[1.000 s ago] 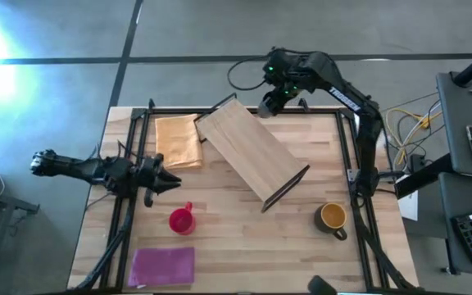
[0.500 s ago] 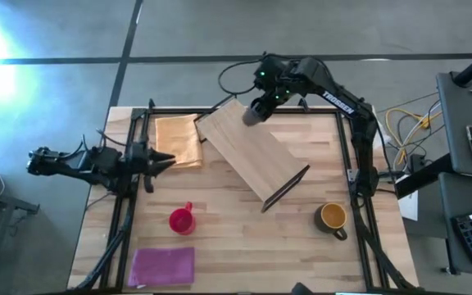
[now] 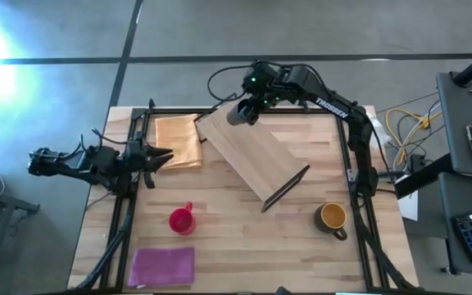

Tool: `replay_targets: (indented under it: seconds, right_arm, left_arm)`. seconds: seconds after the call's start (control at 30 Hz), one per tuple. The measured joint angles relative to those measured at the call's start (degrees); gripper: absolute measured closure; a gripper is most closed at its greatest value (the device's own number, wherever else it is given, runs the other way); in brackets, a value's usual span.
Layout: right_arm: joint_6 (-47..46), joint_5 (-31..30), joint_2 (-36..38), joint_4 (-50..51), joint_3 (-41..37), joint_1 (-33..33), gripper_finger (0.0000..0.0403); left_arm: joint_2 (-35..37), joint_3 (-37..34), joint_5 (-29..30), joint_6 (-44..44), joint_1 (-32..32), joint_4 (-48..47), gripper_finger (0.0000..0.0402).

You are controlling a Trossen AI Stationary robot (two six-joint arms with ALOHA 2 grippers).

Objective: Stack small to large cups/mugs on shelf
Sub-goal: Put the black cup on the shelf

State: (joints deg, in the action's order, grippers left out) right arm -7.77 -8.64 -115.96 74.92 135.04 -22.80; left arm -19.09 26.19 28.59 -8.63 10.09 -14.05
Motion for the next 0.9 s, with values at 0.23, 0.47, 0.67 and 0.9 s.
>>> replay_targets:
  seconds: [0.23, 0.47, 0.67, 0.9]
  right_arm:
    - [-1.62, 1.48, 0.2, 1.85, -0.02, 0.17, 0.0394]
    - [-1.69, 4.12, 1.4, 2.13, -0.04, 1.13, 0.0394]
    - [1.74, 6.1, 2.98, -5.62, -0.06, 4.5, 0.0394]
    - [2.08, 13.06, 1.9, -8.09, -0.04, 2.25, 0.0394]
  left_arm:
    - [0.49, -0.34, -0.21, -0.89, 0.0, 11.49, 0.0336]
    - [0.39, -0.34, 0.59, -12.11, 0.02, 22.38, 0.0336]
    - [0.15, -0.45, 2.33, -14.64, 0.01, 25.06, 0.0336]
    - [-2.89, -0.67, 6.63, -9.47, -0.33, 25.53, 0.0336]
